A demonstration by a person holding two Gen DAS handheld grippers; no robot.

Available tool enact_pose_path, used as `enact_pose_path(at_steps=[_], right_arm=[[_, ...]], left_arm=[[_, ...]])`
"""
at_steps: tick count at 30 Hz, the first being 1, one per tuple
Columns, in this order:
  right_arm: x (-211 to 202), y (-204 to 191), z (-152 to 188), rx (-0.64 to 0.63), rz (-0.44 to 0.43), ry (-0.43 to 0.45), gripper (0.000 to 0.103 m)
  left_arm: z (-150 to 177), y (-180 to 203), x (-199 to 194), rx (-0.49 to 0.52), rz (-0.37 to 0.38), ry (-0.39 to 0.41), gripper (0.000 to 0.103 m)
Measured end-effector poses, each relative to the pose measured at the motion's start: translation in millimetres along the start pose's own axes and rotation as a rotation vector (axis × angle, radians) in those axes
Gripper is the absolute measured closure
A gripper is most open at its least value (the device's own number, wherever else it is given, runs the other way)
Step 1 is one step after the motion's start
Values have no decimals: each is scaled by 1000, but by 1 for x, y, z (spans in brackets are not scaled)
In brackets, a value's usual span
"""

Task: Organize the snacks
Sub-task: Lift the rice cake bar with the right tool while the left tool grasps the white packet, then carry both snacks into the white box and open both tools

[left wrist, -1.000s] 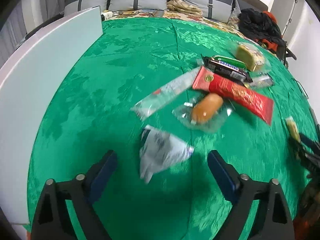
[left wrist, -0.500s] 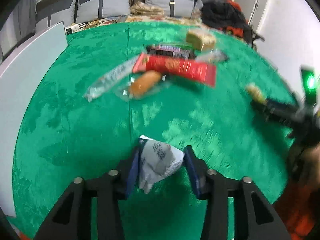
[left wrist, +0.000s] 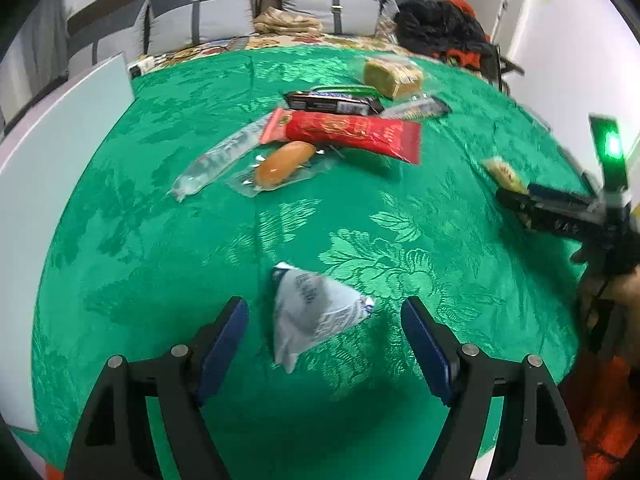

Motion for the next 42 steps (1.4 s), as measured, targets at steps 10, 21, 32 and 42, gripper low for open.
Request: enact_pose_path(at_steps=[10,21,32,42], right_arm=[[-17,29,-6,162,-140,-207,22],[19,-7,-27,187,-106,-377,37],[-9,8,-38,188,-109,-347,72],[-22,-27,-43,114,-183,-370,72]], left_arm=[[-1,-17,3,-143,52,-24,64],[-7,-42,-25,-217,42,18,64],[-6,-48,-29,-251,53,21,64],[-23,-76,-60,-325,69,53,64]])
Point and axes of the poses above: each gripper's, at about its wrist camera, not at the fingertips, and x roughly the way its jaws point, y to its right, z to its underside, the point moved 5 cm from there along x, roughly the way its jaws point, and after that the axes turned 9 degrees about -z, right-handed, at the moved point
